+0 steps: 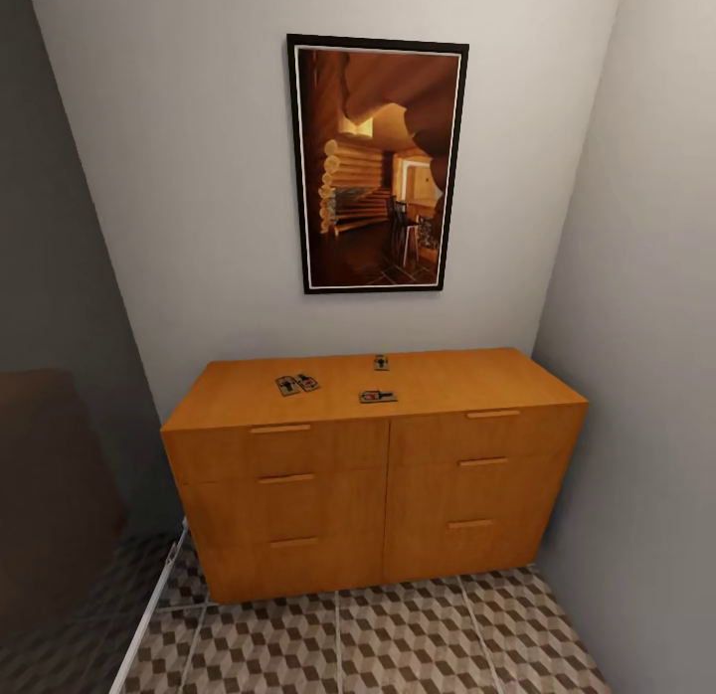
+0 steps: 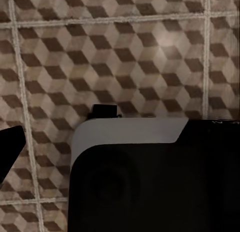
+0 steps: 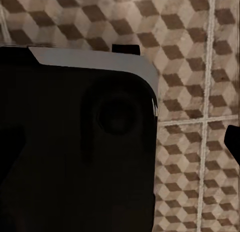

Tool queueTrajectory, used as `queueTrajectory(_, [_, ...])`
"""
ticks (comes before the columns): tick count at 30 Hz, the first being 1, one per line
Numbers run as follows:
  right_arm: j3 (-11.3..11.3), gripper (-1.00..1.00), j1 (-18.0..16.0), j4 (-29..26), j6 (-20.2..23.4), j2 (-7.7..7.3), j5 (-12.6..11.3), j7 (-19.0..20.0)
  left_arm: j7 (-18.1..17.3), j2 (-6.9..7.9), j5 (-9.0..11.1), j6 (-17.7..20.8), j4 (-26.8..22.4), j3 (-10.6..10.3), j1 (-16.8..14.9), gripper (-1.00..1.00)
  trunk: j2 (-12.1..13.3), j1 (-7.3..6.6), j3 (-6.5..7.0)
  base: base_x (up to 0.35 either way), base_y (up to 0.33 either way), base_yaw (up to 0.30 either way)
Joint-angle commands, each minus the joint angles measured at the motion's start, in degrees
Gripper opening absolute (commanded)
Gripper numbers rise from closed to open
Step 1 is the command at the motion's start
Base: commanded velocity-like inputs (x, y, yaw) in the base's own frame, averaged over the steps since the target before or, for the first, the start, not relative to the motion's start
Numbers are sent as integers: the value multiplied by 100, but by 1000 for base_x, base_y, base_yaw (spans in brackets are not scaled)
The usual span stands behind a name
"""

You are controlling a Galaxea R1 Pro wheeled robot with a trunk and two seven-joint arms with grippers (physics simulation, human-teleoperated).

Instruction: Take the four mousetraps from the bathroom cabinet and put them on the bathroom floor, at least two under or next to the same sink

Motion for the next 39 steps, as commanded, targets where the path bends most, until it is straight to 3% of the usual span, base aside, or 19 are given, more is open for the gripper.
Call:
queueTrajectory(1, [1,100,1,-170,138,-6,1,-1,6,0,45,81,-166,2,0,100,-3,0,-6,0,0,0])
queueTrajectory(6, [-25,100,1,-868,699,-21,-7,0,7,15,77,576,-903,-6,0,100,-3,0,-6,0,0,0])
queueTrajectory(17, [-33,100,1,-3381,2355,-141,-24,17,8,29,62,2261,-3425,-55,0,100,-3,0,-6,0,0,0])
queueTrajectory(18, [-34,100,1,-3589,2513,-160,-24,17,8,29,62,2261,-3425,-55,0,100,-3,0,-6,0,0,0])
queueTrajectory(27, [-135,100,1,-5079,3679,-237,-20,6,8,24,55,3432,-5044,-50,0,100,-3,0,-6,0,0,0])
queueTrajectory(39, [-524,100,1,-6737,4791,-289,19,1,14,69,41,4204,-6335,0,0,100,-3,0,-6,0,0,0])
